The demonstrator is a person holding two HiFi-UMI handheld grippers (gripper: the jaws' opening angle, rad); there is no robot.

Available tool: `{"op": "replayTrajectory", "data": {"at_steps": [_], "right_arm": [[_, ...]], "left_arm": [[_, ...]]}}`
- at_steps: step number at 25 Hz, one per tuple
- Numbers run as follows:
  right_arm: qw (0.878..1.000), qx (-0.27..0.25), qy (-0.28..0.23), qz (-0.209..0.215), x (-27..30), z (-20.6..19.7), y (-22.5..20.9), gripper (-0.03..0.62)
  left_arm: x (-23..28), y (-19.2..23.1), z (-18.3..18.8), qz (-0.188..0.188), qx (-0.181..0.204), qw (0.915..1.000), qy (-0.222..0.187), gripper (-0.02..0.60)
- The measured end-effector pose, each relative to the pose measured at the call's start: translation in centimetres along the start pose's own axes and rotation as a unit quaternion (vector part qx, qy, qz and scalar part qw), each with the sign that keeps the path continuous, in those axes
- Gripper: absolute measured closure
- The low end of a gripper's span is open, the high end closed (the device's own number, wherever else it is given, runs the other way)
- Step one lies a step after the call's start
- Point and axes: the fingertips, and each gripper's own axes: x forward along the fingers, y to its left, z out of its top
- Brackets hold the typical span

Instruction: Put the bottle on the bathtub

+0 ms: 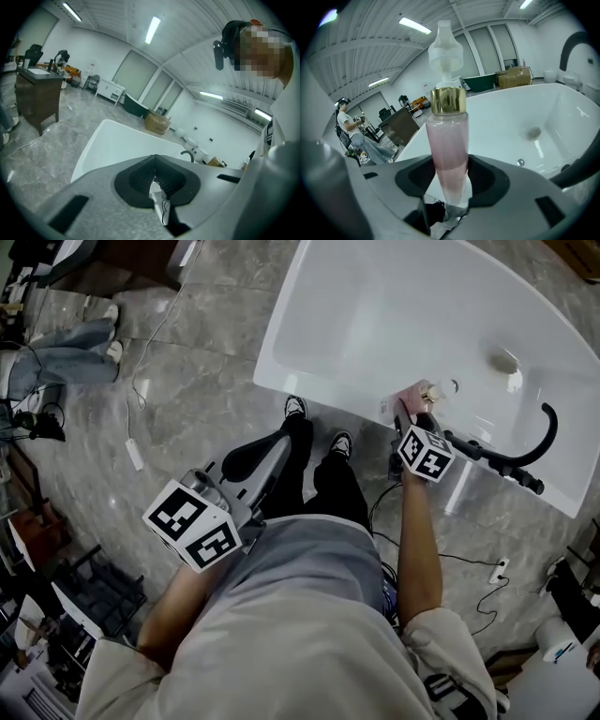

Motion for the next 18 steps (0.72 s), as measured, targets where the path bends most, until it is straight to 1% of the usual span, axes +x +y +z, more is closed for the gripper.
{"op": "replayTrajectory", "data": {"at_steps": [4,7,13,15,18], "right_arm": [[1.000,-0.015,-0.005,-0.002,-0.2,-0.7,0.2,0.387],[1.000,-0.016,-0.009,-0.006,-0.4,-0.8,0.1,0.385],[0.999,-0.034,-0.015,-0.016,-0.5,-1.1,0.9,0.385],[0.999,-0.046,-0.016,-0.019,-0.6,-1.4,0.9,0.385],[0.998,-0.058,-0.016,-0.022,-0.7,-1.5,1.2,0.385]], "left_arm": [[0.6,0.0,-0.5,-0.001,-0.003,1.0000,0.004,0.577],[1.0,0.1,-0.8,-0.002,-0.007,1.0000,0.004,0.577],[0.7,0.5,-1.2,0.001,-0.016,0.9998,0.008,0.577],[0.9,0.6,-1.6,0.006,-0.012,0.9999,0.010,0.577],[0.9,0.4,-1.8,0.012,0.008,0.9998,0.016,0.577]]}}
